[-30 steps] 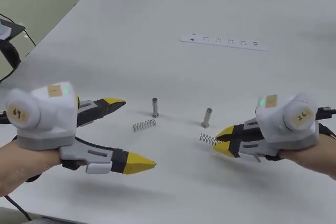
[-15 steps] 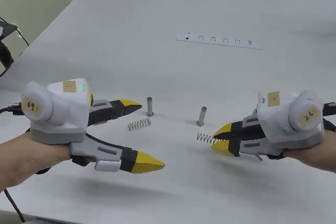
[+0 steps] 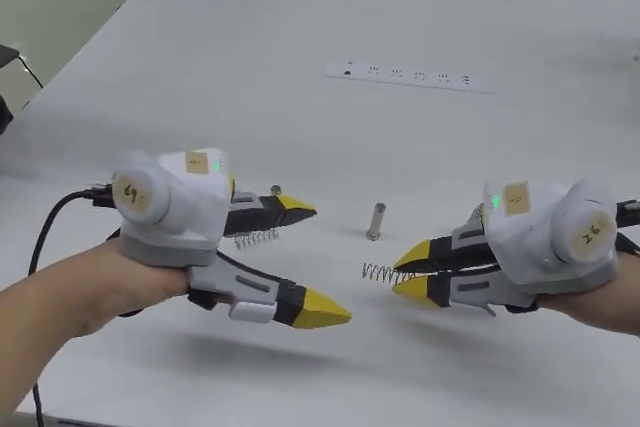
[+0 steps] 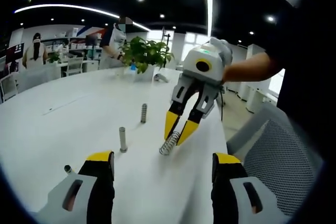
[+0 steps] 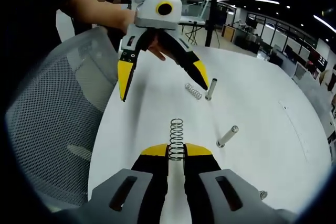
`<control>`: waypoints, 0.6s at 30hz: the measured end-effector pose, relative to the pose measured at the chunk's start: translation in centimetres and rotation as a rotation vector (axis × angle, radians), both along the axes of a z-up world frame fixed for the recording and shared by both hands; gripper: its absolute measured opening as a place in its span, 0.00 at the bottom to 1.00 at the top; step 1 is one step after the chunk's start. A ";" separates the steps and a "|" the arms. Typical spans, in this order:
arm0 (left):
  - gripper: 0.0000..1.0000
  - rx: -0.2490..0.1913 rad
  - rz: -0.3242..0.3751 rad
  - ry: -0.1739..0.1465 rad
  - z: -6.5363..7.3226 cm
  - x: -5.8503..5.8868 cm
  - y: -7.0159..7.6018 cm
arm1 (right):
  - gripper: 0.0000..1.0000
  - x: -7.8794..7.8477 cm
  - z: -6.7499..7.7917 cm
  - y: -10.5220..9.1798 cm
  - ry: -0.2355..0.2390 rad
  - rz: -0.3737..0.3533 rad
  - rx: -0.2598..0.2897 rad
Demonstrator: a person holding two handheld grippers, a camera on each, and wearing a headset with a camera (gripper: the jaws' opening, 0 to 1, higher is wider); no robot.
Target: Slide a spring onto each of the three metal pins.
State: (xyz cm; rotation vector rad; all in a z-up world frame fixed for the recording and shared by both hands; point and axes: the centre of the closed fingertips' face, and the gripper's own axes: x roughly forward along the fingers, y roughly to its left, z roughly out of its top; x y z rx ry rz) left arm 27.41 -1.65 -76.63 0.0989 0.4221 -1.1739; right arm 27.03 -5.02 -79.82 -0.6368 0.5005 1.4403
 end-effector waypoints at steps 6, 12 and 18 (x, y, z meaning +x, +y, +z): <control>0.66 0.021 -0.048 0.007 -1.0 -0.5 -1.2 | 0.08 -0.4 0.3 0.5 -0.008 0.026 0.002; 0.44 0.026 -0.083 0.017 -1.3 -0.7 -1.7 | 0.08 -0.6 0.6 0.7 -0.008 0.041 0.006; 0.34 0.009 -0.080 0.009 -1.2 -0.4 -2.0 | 0.08 -1.0 1.0 0.8 -0.007 0.058 0.012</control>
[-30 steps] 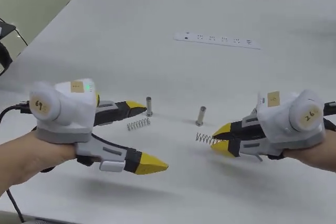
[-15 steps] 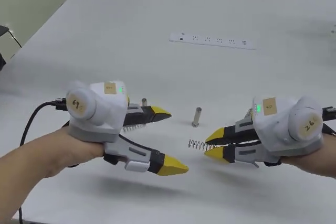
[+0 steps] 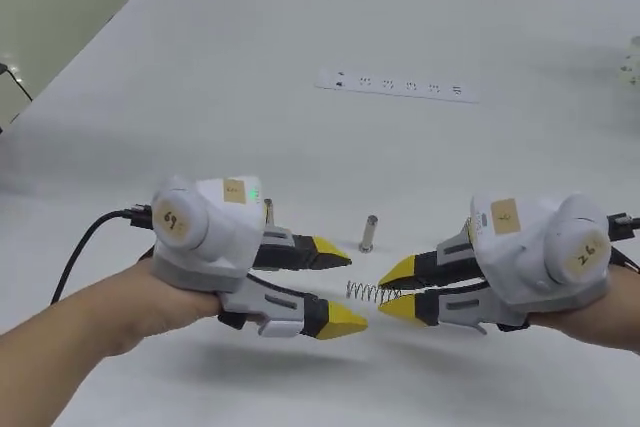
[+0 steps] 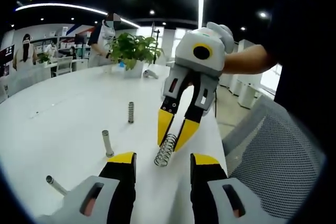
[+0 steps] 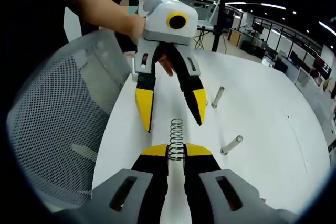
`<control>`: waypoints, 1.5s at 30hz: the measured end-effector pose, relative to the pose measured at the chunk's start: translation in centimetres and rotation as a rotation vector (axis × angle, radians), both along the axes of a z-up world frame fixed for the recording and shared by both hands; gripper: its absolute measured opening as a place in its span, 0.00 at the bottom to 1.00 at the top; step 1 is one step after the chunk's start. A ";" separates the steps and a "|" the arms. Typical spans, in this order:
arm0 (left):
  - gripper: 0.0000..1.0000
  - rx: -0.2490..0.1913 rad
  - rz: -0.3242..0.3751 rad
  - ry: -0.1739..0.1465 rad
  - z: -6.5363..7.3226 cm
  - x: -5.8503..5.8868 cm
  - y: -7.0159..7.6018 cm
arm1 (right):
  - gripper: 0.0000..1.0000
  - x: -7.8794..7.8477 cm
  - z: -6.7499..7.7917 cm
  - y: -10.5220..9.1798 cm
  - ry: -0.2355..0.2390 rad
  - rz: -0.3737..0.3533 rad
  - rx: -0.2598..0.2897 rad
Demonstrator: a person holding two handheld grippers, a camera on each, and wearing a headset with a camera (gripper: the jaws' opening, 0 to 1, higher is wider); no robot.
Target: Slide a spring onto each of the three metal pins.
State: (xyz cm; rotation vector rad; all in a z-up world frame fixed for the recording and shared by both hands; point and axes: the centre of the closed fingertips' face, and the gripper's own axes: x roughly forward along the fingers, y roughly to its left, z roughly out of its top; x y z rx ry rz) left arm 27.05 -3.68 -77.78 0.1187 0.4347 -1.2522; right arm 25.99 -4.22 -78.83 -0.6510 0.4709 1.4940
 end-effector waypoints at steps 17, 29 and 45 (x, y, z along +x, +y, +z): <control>0.08 -0.007 -0.033 -0.019 0.1 -0.4 -0.7 | 0.08 -0.5 0.8 0.3 -0.002 0.013 0.020; 0.03 0.003 -0.060 -0.032 0.0 -0.9 -1.0 | 0.08 -0.7 0.6 0.1 0.017 0.000 0.030; 0.02 -0.009 -0.083 -0.015 0.1 -1.5 -1.4 | 0.09 -0.6 0.1 -1.5 0.054 -0.070 0.039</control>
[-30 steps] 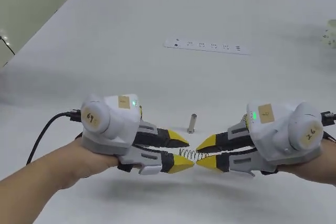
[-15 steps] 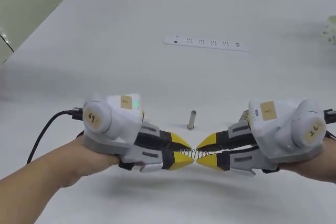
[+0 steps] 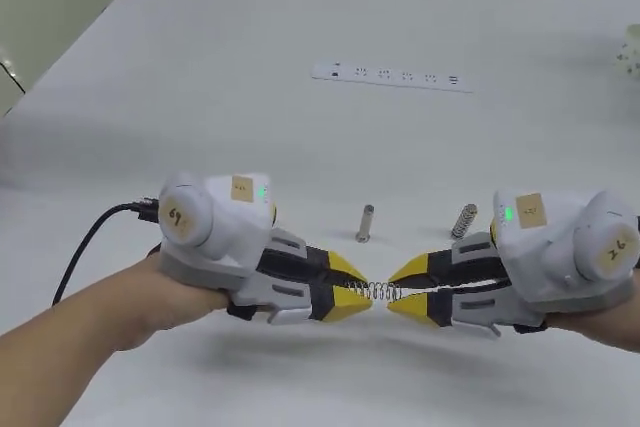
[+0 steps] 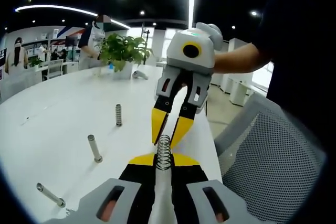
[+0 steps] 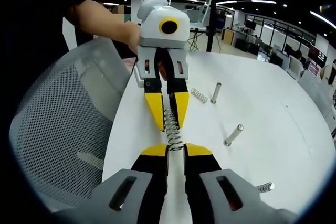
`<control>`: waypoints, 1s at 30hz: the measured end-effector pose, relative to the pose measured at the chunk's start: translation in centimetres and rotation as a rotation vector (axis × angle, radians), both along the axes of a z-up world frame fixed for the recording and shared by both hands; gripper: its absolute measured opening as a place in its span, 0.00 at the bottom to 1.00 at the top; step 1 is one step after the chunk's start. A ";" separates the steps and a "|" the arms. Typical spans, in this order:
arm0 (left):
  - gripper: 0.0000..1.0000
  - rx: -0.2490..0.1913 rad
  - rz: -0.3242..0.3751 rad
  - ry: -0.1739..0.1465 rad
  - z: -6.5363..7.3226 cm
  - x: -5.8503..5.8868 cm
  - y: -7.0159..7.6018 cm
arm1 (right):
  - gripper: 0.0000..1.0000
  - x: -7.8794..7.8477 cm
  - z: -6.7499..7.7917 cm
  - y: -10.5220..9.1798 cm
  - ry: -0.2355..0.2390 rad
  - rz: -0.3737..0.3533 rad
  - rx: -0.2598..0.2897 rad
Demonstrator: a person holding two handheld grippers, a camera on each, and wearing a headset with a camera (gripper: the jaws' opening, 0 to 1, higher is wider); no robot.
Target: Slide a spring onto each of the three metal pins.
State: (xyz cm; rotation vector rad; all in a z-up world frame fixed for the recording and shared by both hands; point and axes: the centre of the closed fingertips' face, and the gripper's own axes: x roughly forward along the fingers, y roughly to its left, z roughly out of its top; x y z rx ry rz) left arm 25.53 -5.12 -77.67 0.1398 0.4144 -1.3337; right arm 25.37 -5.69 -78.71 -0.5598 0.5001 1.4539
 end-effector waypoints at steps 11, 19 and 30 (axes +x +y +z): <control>0.02 0.010 0.001 0.003 -0.2 0.0 0.1 | 0.08 -0.1 0.2 0.1 0.004 0.001 0.003; 0.02 0.024 0.013 0.006 -0.7 0.2 0.1 | 0.07 0.0 2.0 0.4 -0.026 0.023 0.003; 0.02 0.045 0.001 -0.003 -1.2 -0.1 -0.1 | 0.07 -0.6 3.7 1.8 -0.035 0.061 0.042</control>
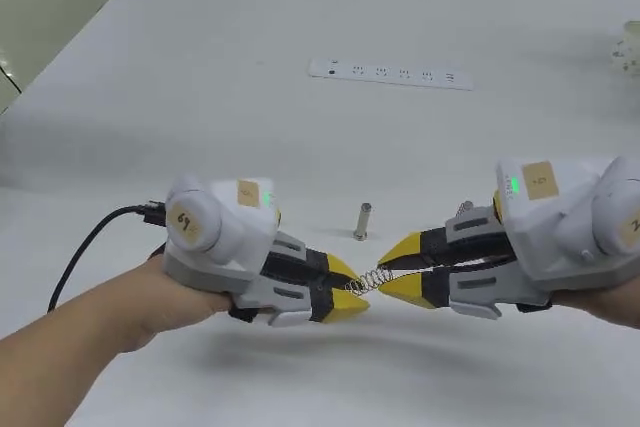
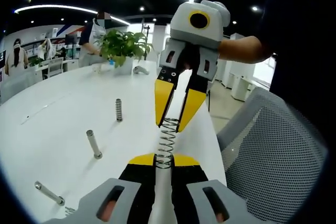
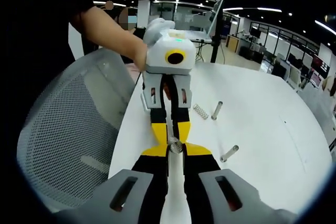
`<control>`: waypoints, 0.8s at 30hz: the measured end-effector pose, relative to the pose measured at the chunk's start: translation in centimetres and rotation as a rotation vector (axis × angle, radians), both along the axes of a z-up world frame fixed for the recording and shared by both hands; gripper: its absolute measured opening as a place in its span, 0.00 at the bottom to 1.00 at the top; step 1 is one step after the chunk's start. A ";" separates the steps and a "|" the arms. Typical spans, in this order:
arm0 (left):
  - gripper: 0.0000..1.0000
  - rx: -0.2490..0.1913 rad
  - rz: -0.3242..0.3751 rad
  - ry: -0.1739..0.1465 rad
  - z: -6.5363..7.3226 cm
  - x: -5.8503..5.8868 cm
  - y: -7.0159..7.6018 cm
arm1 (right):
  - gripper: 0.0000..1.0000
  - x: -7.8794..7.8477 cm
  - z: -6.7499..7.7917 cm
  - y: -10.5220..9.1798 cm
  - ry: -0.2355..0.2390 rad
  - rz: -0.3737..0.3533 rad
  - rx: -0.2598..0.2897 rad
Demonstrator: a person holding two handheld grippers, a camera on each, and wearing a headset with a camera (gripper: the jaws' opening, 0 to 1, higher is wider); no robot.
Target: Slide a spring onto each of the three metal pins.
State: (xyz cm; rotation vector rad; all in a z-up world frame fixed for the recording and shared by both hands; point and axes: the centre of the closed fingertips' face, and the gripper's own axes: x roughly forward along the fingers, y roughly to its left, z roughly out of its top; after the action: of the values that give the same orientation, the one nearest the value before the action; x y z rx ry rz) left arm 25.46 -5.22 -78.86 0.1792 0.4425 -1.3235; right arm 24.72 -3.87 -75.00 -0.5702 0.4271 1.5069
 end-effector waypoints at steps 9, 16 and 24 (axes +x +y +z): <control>0.02 -0.016 -0.011 0.005 0.2 -0.2 -0.5 | 0.07 -0.3 1.0 1.2 -0.016 0.026 0.026; 0.02 -0.018 -0.018 0.003 0.3 -0.3 -0.8 | 0.07 -0.5 1.0 1.9 -0.039 0.054 0.027; 0.02 -0.002 -0.009 0.005 0.1 -0.2 -0.4 | 0.07 -0.5 0.8 1.9 -0.056 0.056 0.006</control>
State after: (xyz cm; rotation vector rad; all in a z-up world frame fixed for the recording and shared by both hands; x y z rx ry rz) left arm 25.22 -5.62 -78.77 0.1765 0.4445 -1.3335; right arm 24.25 -1.98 -74.20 -0.6223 0.3659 1.5419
